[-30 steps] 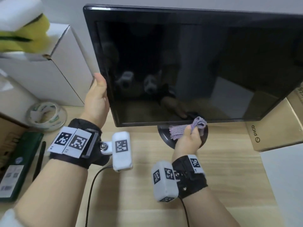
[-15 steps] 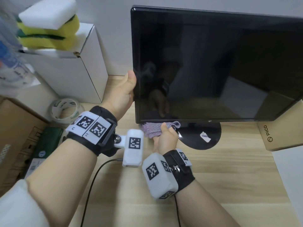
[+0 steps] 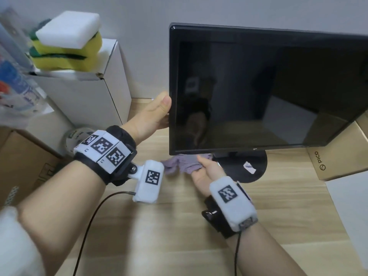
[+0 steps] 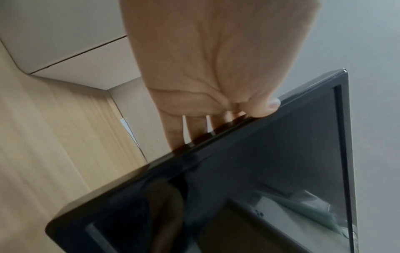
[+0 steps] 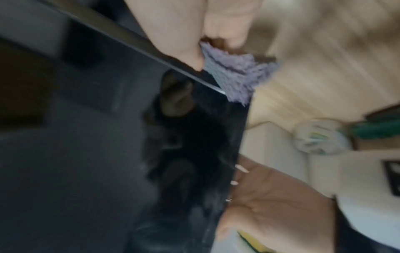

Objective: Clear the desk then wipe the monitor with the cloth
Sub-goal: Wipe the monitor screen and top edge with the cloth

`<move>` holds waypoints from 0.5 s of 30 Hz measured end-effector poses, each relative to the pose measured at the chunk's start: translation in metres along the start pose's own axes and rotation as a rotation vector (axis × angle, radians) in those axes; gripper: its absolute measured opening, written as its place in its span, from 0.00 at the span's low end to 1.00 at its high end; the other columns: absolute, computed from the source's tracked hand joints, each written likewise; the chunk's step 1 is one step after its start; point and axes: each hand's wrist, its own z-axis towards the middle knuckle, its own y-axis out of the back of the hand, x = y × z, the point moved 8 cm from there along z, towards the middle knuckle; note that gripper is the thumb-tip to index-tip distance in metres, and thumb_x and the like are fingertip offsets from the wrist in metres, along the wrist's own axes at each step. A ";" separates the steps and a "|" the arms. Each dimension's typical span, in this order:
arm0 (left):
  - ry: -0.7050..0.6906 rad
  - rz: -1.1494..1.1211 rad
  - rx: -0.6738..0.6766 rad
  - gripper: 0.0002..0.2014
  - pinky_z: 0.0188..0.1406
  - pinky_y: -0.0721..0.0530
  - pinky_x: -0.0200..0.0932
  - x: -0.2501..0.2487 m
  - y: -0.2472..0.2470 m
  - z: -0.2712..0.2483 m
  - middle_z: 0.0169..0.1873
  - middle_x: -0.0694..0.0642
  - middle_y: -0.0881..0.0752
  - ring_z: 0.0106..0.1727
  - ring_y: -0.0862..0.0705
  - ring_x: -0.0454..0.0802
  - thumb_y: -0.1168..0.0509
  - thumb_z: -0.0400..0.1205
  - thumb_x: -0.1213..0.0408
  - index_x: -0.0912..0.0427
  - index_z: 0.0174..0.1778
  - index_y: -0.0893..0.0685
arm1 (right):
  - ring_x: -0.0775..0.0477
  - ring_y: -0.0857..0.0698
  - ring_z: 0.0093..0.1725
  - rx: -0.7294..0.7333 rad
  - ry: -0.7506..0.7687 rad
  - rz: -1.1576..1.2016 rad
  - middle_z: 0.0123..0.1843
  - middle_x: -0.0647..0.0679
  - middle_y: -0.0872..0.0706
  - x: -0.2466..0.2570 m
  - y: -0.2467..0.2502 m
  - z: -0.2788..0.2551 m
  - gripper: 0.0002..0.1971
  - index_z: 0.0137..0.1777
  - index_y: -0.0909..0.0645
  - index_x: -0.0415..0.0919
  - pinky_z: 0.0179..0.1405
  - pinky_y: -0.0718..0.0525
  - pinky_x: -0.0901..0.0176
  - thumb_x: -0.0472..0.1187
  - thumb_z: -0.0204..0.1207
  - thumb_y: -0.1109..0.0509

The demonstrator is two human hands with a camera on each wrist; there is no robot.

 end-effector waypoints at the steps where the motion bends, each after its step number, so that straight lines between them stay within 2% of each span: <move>1: 0.004 0.002 -0.011 0.17 0.67 0.23 0.45 0.000 0.000 0.000 0.67 0.47 0.23 0.67 0.22 0.49 0.60 0.86 0.48 0.43 0.67 0.34 | 0.39 0.11 0.31 -0.067 0.074 -0.024 0.41 0.22 0.14 0.015 0.010 -0.007 0.10 0.40 0.22 0.17 0.32 0.17 0.74 0.16 0.59 0.26; 2: 0.008 0.008 -0.018 0.16 0.63 0.22 0.41 0.000 0.000 0.001 0.65 0.46 0.24 0.65 0.22 0.48 0.61 0.86 0.49 0.42 0.66 0.34 | 0.33 0.12 0.49 -0.165 0.187 -0.006 0.54 0.21 0.17 0.035 0.026 -0.013 0.08 0.46 0.23 0.15 0.50 0.17 0.64 0.20 0.68 0.30; 3: 0.011 0.018 -0.021 0.16 0.60 0.22 0.38 0.001 0.000 0.001 0.64 0.45 0.24 0.63 0.22 0.47 0.61 0.86 0.49 0.41 0.65 0.35 | 0.30 0.17 0.61 -0.331 0.343 -0.001 0.62 0.25 0.20 0.055 0.047 -0.021 0.09 0.54 0.24 0.18 0.59 0.20 0.53 0.25 0.77 0.37; 4: 0.009 0.027 -0.021 0.16 0.58 0.22 0.36 0.000 0.001 0.002 0.63 0.44 0.24 0.62 0.21 0.46 0.61 0.86 0.48 0.41 0.65 0.35 | 0.31 0.19 0.63 -0.469 0.501 -0.071 0.61 0.30 0.19 0.074 0.062 -0.033 0.10 0.58 0.24 0.24 0.62 0.22 0.47 0.29 0.81 0.41; 6: 0.003 0.027 -0.023 0.16 0.55 0.21 0.33 -0.001 0.000 0.001 0.62 0.42 0.24 0.60 0.21 0.44 0.61 0.85 0.48 0.40 0.65 0.35 | 0.37 0.17 0.57 -0.667 0.721 -0.411 0.52 0.38 0.18 0.101 0.071 -0.055 0.11 0.56 0.22 0.31 0.58 0.23 0.49 0.35 0.83 0.42; 7: 0.006 0.027 -0.027 0.16 0.56 0.22 0.34 -0.001 0.000 0.002 0.63 0.43 0.24 0.61 0.21 0.45 0.61 0.85 0.48 0.40 0.65 0.35 | 0.40 0.19 0.54 -0.707 0.779 -0.595 0.51 0.39 0.19 0.108 0.072 -0.058 0.11 0.55 0.22 0.32 0.55 0.25 0.56 0.37 0.83 0.43; 8: 0.011 0.030 -0.031 0.16 0.57 0.22 0.36 0.000 0.000 0.002 0.64 0.44 0.25 0.62 0.22 0.46 0.61 0.85 0.48 0.41 0.66 0.35 | 0.42 0.20 0.55 -0.723 0.806 -0.761 0.55 0.39 0.19 0.109 0.071 -0.059 0.12 0.57 0.22 0.33 0.54 0.29 0.62 0.39 0.83 0.44; 9: 0.015 0.031 -0.032 0.16 0.58 0.23 0.37 0.001 0.000 0.002 0.65 0.44 0.25 0.63 0.22 0.47 0.61 0.85 0.48 0.41 0.66 0.35 | 0.43 0.21 0.61 -0.725 0.822 -0.899 0.65 0.39 0.20 0.108 0.072 -0.056 0.14 0.63 0.23 0.35 0.57 0.31 0.66 0.39 0.83 0.44; 10: 0.017 0.029 -0.030 0.16 0.59 0.23 0.37 0.001 -0.001 0.002 0.65 0.44 0.25 0.63 0.22 0.47 0.61 0.85 0.48 0.42 0.66 0.36 | 0.44 0.24 0.68 -0.710 0.848 -1.009 0.75 0.43 0.26 0.105 0.068 -0.056 0.16 0.69 0.26 0.38 0.61 0.33 0.68 0.37 0.83 0.44; 11: 0.018 0.026 -0.027 0.17 0.59 0.23 0.37 0.001 -0.001 0.001 0.65 0.45 0.25 0.63 0.22 0.47 0.61 0.85 0.48 0.42 0.66 0.36 | 0.45 0.28 0.74 -0.683 0.886 -1.107 0.80 0.47 0.33 0.101 0.062 -0.057 0.19 0.73 0.29 0.40 0.66 0.35 0.69 0.36 0.83 0.44; 13: 0.021 0.027 -0.027 0.18 0.62 0.23 0.41 0.002 -0.001 0.003 0.67 0.47 0.26 0.65 0.23 0.49 0.61 0.85 0.47 0.44 0.67 0.36 | 0.46 0.33 0.78 -0.658 0.942 -1.330 0.81 0.48 0.36 0.091 0.049 -0.060 0.22 0.76 0.32 0.41 0.72 0.36 0.63 0.33 0.82 0.43; 15: 0.027 0.013 -0.025 0.19 0.64 0.24 0.44 0.004 0.000 0.003 0.69 0.48 0.26 0.66 0.23 0.51 0.61 0.85 0.47 0.45 0.68 0.36 | 0.44 0.29 0.75 -0.640 0.943 -1.523 0.80 0.50 0.33 0.079 0.036 -0.059 0.22 0.74 0.30 0.43 0.66 0.25 0.52 0.32 0.80 0.43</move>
